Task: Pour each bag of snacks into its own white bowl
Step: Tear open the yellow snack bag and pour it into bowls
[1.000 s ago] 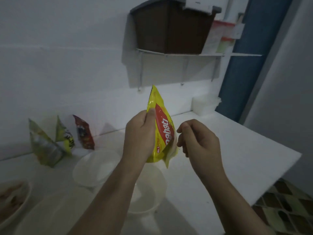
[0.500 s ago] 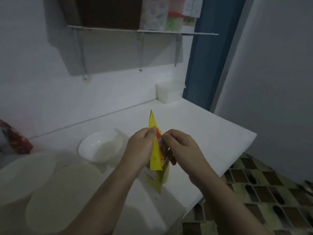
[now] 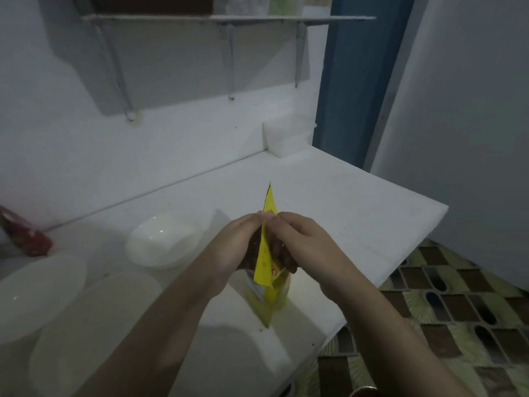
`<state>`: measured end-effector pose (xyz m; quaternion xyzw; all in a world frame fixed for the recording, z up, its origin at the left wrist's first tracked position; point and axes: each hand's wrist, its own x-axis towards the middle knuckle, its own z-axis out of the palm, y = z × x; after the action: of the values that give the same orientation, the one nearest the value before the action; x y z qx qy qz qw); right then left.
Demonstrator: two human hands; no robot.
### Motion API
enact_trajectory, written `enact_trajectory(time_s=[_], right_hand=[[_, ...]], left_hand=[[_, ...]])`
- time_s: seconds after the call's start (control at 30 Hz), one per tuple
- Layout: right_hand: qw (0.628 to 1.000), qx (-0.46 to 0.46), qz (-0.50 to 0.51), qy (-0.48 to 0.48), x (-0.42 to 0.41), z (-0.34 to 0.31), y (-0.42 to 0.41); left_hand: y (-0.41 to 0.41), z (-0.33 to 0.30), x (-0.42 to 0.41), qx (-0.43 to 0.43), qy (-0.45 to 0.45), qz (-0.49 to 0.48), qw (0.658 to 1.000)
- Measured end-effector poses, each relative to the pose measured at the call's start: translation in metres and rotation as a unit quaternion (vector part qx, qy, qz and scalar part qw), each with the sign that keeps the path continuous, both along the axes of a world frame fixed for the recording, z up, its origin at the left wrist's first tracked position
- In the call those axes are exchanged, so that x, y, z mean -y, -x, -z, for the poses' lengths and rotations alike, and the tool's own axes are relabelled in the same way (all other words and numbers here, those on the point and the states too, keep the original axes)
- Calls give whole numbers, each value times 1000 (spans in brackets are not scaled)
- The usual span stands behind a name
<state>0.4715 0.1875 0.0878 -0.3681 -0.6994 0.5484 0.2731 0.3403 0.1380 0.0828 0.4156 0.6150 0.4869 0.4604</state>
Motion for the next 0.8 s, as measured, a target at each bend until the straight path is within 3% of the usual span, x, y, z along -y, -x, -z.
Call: enact_trajectory(time_s=[0.27,0.6,0.8], right_hand=[[999,35,-28,-25,-9,1,3],[999,47,3,-16,-1,-2,3],[999,45,5,-9,3,-4,-2]], left_hand=[[1,-1,1,62,10,42,997],[3,-1,2,-83,-32,13,996],[1,0,2,-121,-50,8,991]])
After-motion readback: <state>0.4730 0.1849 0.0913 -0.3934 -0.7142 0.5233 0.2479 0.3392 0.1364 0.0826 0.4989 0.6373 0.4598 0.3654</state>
